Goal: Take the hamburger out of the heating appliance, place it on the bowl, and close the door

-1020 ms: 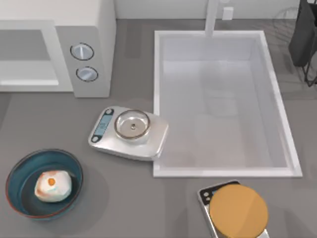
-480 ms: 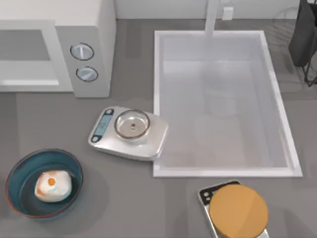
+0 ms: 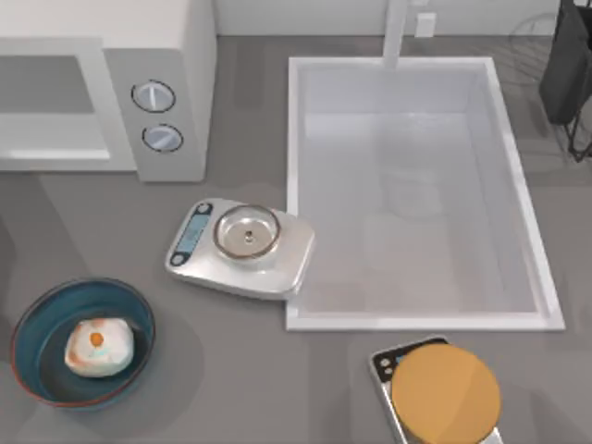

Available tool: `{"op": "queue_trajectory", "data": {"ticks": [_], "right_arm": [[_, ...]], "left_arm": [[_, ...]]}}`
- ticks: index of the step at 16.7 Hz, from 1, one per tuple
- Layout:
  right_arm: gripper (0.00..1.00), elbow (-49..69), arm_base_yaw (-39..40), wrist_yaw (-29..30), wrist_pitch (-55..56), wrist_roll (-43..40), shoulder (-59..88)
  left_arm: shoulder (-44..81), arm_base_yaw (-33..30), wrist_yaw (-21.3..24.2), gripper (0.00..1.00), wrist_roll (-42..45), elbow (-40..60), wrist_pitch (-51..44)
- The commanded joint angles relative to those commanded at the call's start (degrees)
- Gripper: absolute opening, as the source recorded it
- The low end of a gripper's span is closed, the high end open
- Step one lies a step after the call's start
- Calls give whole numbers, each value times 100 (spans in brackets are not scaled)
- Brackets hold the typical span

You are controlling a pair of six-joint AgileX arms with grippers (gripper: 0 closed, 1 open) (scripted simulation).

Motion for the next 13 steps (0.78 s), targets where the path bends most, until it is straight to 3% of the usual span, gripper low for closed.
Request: {"op": "queue_trajectory", "data": {"ticks": [3,9,13], "right_arm": [[100,0,0,0,0,0,0],[100,0,0,0,0,0,0],[100,0,0,0,0,0,0]], "left_arm": [[-228,-227,-156,0,-224,-223,95],[-1651,-1601,-918,0,-1501,-1460,551],[-1801,-1749,-1028,0,-1648,-1606,615]]}}
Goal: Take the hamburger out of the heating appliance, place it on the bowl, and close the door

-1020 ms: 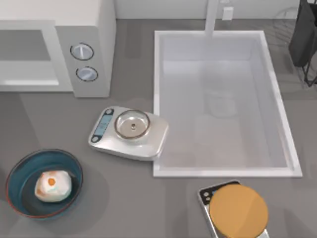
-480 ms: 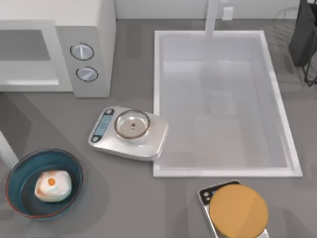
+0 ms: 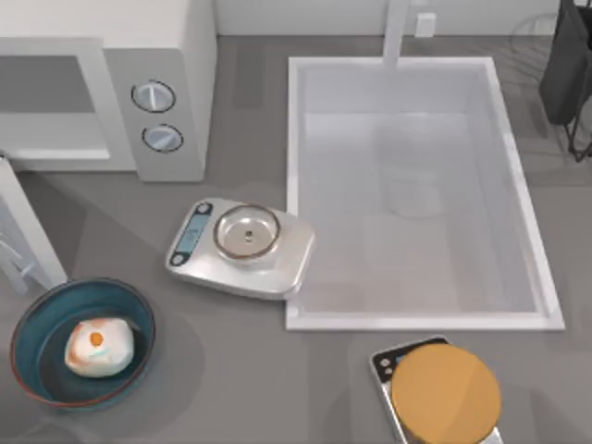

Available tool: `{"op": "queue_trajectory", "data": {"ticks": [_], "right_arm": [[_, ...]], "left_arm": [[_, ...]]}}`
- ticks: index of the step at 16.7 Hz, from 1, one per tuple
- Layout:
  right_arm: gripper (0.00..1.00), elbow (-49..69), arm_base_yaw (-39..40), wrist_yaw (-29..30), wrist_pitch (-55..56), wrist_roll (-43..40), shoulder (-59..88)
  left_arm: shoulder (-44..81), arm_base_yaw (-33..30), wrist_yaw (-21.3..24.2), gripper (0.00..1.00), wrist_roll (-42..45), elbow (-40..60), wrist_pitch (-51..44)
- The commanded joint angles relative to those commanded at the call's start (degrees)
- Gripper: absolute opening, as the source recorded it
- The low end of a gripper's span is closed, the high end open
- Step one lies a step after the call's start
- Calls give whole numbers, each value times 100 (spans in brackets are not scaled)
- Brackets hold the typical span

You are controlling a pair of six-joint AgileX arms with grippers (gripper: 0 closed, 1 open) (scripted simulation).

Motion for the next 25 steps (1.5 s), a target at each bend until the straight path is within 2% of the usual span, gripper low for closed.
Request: {"op": "queue_trajectory", "data": {"ticks": [2,5,11,14,21,25], "right_arm": [[100,0,0,0,0,0,0],[100,0,0,0,0,0,0],[100,0,0,0,0,0,0],[100,0,0,0,0,0,0],[100,0,0,0,0,0,0],[100,0,0,0,0,0,0]], "left_arm": [[19,8,14,0,-12,8,-13],[-148,-383,-288,0,-355,-99,5],[-838,-2280,-1454,0,-1683,-530,79],[-1113,-2832,-1891,0,-2176,-696,108],[-1042,-2889,-1938,0,-2244,-641,150],[-196,-2941,-1966,0,-2270,-170,449]]}}
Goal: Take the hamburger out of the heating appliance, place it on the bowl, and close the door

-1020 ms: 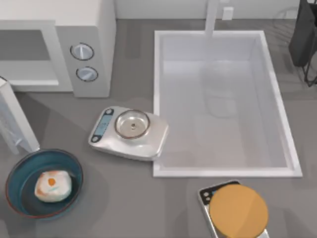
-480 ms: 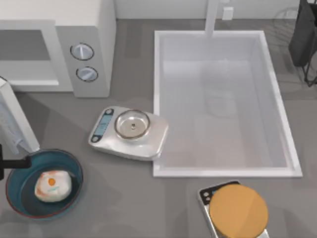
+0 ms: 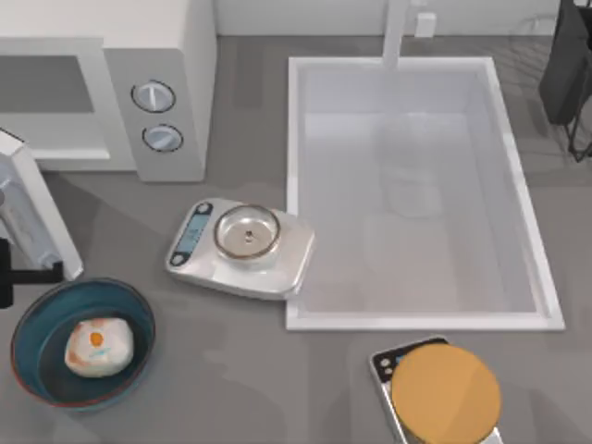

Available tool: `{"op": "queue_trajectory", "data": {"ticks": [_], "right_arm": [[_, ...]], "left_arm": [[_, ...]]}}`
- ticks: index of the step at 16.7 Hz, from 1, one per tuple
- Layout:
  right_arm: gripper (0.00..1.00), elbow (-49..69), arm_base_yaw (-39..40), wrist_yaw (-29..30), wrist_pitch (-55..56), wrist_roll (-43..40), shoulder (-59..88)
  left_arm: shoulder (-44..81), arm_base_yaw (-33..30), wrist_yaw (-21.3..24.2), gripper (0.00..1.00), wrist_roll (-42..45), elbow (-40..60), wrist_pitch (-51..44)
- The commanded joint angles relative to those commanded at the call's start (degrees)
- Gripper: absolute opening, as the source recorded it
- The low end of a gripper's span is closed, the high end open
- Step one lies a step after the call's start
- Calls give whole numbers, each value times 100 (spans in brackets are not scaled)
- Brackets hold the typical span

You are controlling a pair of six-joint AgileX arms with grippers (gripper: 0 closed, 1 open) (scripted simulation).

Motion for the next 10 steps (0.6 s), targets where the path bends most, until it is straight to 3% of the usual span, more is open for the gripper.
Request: {"op": "queue_trajectory", "data": {"ticks": [10], "right_arm": [[100,0,0,0,0,0,0]], "left_arm": [[1972,-169,-105,0,-94,1195,850]]}}
